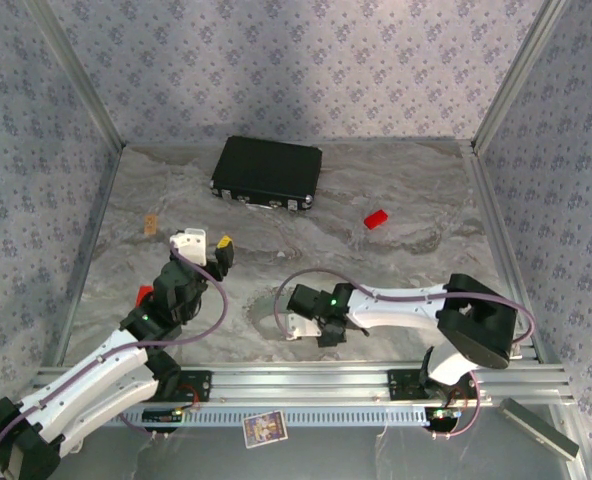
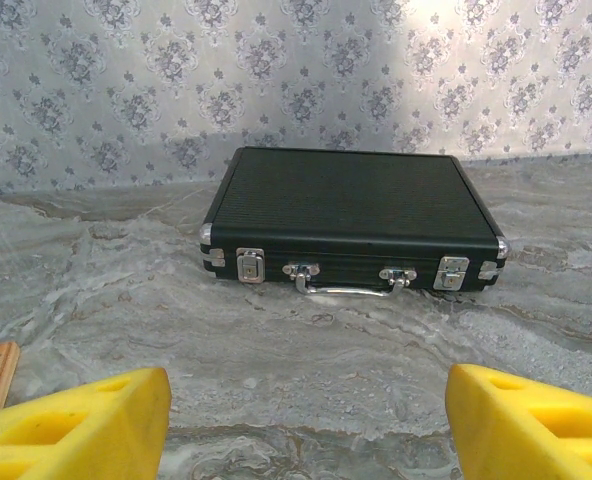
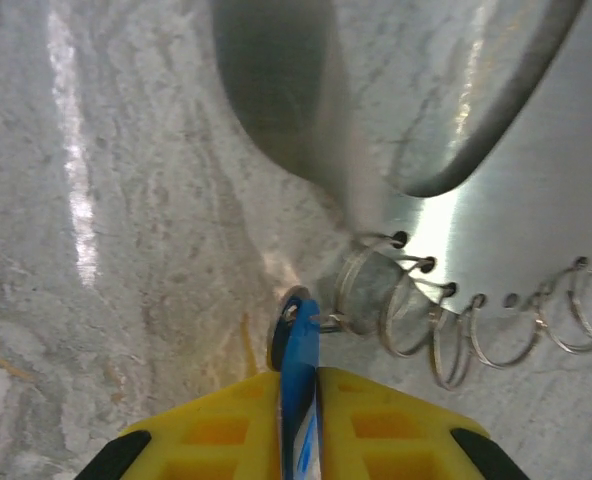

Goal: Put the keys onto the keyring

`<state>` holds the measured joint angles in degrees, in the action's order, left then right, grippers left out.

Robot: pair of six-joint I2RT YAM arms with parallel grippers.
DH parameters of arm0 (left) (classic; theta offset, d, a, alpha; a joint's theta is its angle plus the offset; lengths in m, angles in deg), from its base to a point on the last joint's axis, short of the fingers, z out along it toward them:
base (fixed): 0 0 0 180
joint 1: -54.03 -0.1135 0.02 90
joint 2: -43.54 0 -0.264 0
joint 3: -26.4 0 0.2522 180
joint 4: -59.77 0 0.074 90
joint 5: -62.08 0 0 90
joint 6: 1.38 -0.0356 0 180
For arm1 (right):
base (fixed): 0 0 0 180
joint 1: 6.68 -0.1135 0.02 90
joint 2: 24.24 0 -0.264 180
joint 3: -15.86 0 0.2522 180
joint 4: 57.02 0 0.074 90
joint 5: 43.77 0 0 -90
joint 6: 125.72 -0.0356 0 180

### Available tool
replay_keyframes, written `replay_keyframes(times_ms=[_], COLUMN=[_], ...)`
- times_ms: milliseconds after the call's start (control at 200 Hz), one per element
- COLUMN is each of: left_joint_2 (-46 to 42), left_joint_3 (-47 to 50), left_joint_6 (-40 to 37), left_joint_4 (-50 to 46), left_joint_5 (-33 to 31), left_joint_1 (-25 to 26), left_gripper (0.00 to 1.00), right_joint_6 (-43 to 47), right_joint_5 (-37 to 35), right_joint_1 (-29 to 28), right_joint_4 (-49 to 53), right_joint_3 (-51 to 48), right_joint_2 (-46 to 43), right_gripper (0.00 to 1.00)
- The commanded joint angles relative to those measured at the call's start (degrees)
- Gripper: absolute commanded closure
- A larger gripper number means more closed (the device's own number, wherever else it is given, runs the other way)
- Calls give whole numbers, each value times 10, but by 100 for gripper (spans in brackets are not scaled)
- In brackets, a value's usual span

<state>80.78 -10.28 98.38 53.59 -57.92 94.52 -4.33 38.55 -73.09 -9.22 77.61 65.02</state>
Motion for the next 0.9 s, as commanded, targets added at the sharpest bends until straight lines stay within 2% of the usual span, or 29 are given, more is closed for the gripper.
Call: replay_keyframes(times_ms=[0, 155, 255, 345, 470, 550, 750, 835, 895], left_joint_2=[-3, -5, -4, -3, 6, 21, 72, 94, 107], left_joint_3=[-19, -16, -11, -6, 2, 3, -2, 0, 1], left_joint_6=[8, 5, 5, 5, 9, 13, 19, 24, 29], left_joint_4=[13, 16, 22, 27, 43, 48, 65, 82, 90], left_joint_5=[0, 3, 9, 22, 57, 81, 136, 146, 149], left_joint_1=[-5, -6, -6, -6, -7, -7, -7, -7, -7], left_gripper=[28, 27, 27, 26, 22, 21, 20, 20, 20], right_joint_6=[12, 0, -46, -133, -336, -462, -735, -779, -784], right_joint_5=[52, 172, 209, 197, 143, 119, 120, 136, 119], right_joint_1=[-1, 38, 85, 143, 202, 205, 191, 172, 151], right_joint_4=[33, 20, -32, -101, -185, -186, -115, -122, -117], right_joint_3=[16, 10, -6, -26, -63, -75, -93, -117, -126], right_joint_2=[8, -54, -115, -169, -220, -231, -240, -252, -258], right_gripper=[71, 65, 65, 65, 68, 69, 71, 71, 71])
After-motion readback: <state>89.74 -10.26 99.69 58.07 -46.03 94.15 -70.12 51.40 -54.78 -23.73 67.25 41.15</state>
